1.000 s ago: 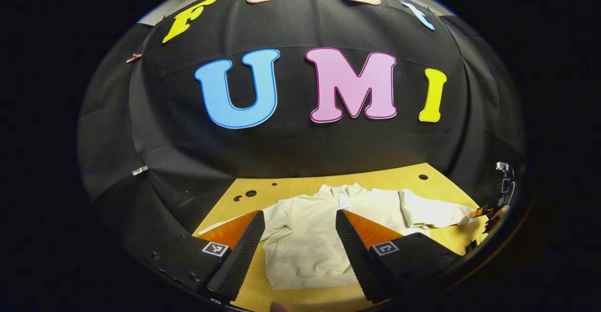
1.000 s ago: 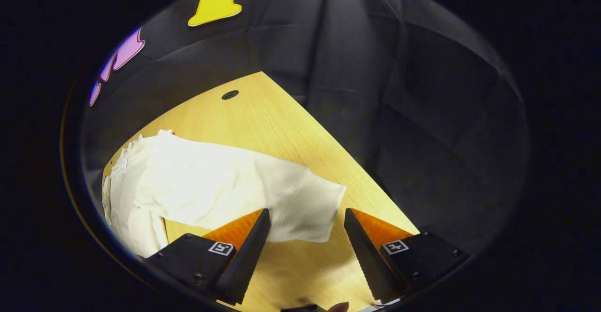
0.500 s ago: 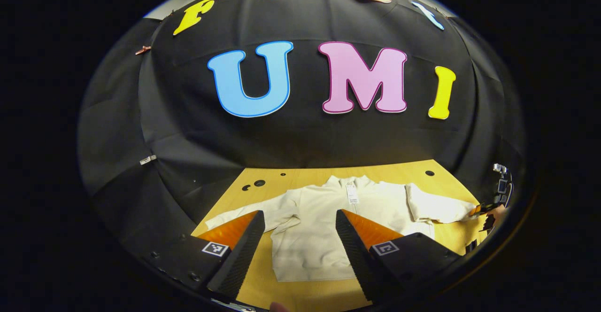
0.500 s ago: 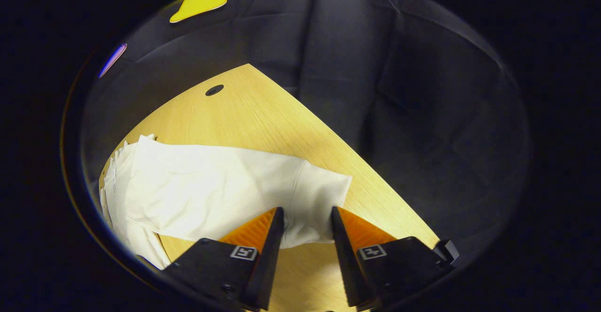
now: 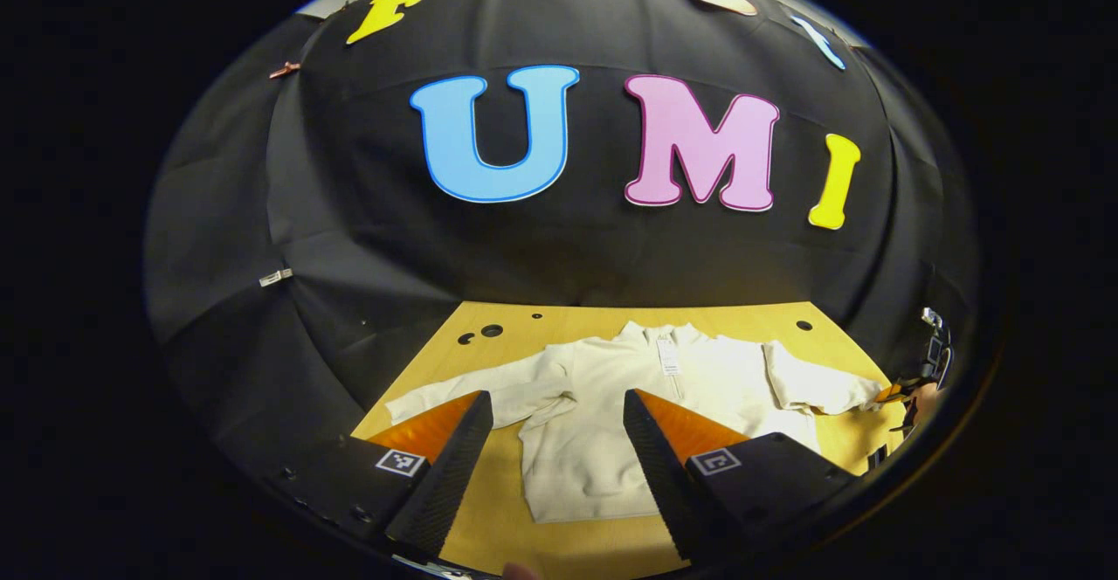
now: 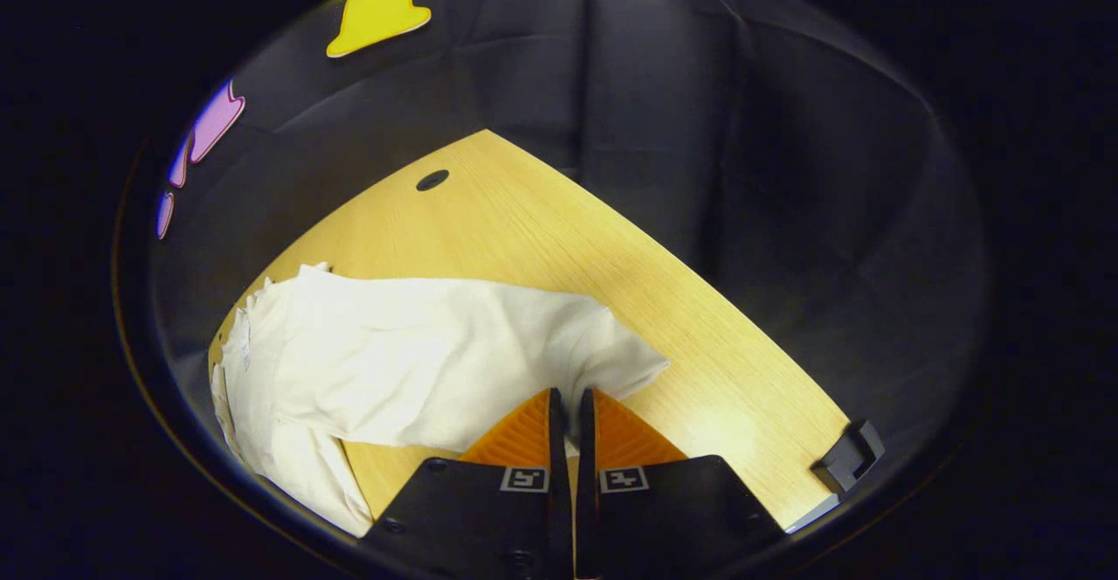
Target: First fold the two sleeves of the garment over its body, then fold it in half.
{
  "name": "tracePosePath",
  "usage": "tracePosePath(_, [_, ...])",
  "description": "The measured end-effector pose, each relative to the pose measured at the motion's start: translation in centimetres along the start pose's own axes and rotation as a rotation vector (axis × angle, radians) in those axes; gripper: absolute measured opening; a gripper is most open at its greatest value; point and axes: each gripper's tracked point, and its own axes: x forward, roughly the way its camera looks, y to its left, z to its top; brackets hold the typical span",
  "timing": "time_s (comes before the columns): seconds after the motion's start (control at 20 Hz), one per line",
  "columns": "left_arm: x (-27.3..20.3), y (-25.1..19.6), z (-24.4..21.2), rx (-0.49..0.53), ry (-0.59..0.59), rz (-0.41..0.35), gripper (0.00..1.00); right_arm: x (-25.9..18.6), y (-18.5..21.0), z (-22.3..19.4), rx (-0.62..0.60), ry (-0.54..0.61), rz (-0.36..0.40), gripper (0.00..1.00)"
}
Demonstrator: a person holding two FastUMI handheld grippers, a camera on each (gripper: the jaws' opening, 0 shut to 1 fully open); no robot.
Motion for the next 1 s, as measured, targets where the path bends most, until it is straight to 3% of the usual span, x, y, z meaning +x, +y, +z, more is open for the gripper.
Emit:
tracePosePath(0.15, [0.6,1.5,0.0,-0.014,-0.012,-0.007,0.94,-2.8,2.8,2.0,0.079,-0.059,0.072,0.06])
tracePosePath(0.35, [1.6,3.1,-0.1,-0.02,-0.032,-0.022,0.94,-6.9,6.8,4.4,0.081,-0.149,0.158,0.06])
tracePosePath(0.6, [2.6,5.4,0.0,-0.046,-0.055,-0.031,0.94,-10.7,15.4,5.7,0.079,-0.202,0.279,0.06])
tracePosePath(0.65, [2.7,6.0,-0.2,-0.052,-0.058,-0.031,0.94,-11.5,17.2,5.8,0.082,-0.208,0.305,0.19])
tracePosePath(0.7, [2.9,6.5,-0.2,-0.055,-0.061,-0.029,0.94,-11.8,19.2,5.6,0.081,-0.211,0.33,0.06])
tracePosePath(1.0, [4.2,10.4,-1.1,-0.072,-0.06,0.0,0.94,-14.4,30.6,3.1,0.035,-0.191,0.48,0.06])
